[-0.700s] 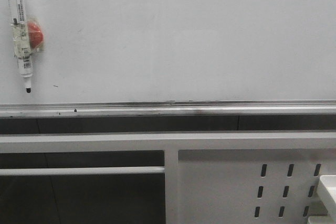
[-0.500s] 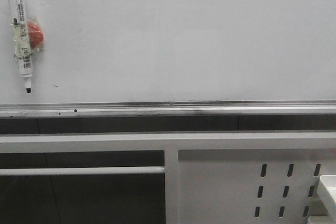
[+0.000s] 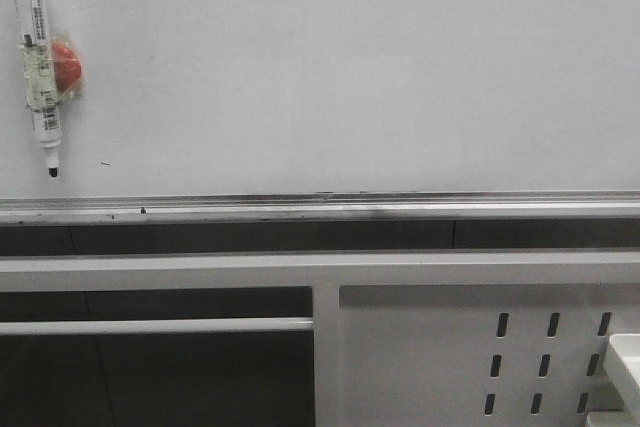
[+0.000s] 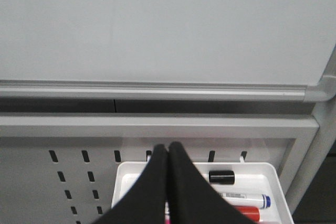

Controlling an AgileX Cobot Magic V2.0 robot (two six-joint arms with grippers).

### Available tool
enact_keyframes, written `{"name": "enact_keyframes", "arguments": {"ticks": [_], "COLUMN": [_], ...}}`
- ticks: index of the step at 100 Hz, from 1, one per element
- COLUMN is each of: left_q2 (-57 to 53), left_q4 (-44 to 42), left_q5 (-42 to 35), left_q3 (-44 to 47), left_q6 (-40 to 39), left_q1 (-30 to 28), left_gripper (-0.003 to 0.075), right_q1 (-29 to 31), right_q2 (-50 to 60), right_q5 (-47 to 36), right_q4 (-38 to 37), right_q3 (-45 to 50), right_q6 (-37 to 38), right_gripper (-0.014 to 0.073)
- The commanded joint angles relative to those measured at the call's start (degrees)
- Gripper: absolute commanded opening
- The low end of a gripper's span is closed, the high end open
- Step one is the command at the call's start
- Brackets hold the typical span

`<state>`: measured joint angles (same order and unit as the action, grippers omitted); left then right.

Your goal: Write number 1 on whiteboard

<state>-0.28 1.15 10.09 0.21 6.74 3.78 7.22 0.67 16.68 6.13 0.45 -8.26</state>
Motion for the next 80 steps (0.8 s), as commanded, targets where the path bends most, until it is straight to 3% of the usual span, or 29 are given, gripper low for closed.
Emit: {"name": "enact_keyframes", "arguments": {"ticks": [1,14,43,52,57,71,80], "left_q2": [-1.3,-1.3,-1.3,-1.3,-1.1,3.1,8.5], "left_q4": [0.6,0.6,1.3,5.8,6.3,7.7,8.3], "left_q5": [-10.7,-12.9,-13.8,-17.1,-16.0,0.2,4.7], "left_q3": [1.9,1.9,1.9,1.0,-0.6,-10.4,-17.3], "left_q6": [0.1,0.1,-0.1,-0.1,-0.1,-0.1,-0.1], "left_q1": [-0.1,-0.1,-0.1,-0.1,-0.1,-0.1,-0.1], "left_gripper": [-0.0011,-0.0011,-0.0011,-0.0011,-0.0011,-0.0011,-0.0011], "right_q1": [0.4,0.4,0.4,0.4,0.3,0.3,0.3], "right_q2": [1.0,1.0,1.0,1.0,1.0,-1.8,-5.8], "right_q5": [-10.9,-19.8,-26.4,-29.9,-26.4,-3.5,3.5], "right_q4": [-0.6,-0.6,-0.5,8.5,11.4,3.8,4.1], "right_q3": [0.8,0.8,0.8,-0.6,-2.7,-13.0,-19.6], "right_q6": [0.1,0.1,0.1,14.0,19.5,18.8,18.8], "right_gripper": [-0.0069,-0.0069,-0.0069,-0.0069,-0.0069,-0.0069,-0.0069]}}
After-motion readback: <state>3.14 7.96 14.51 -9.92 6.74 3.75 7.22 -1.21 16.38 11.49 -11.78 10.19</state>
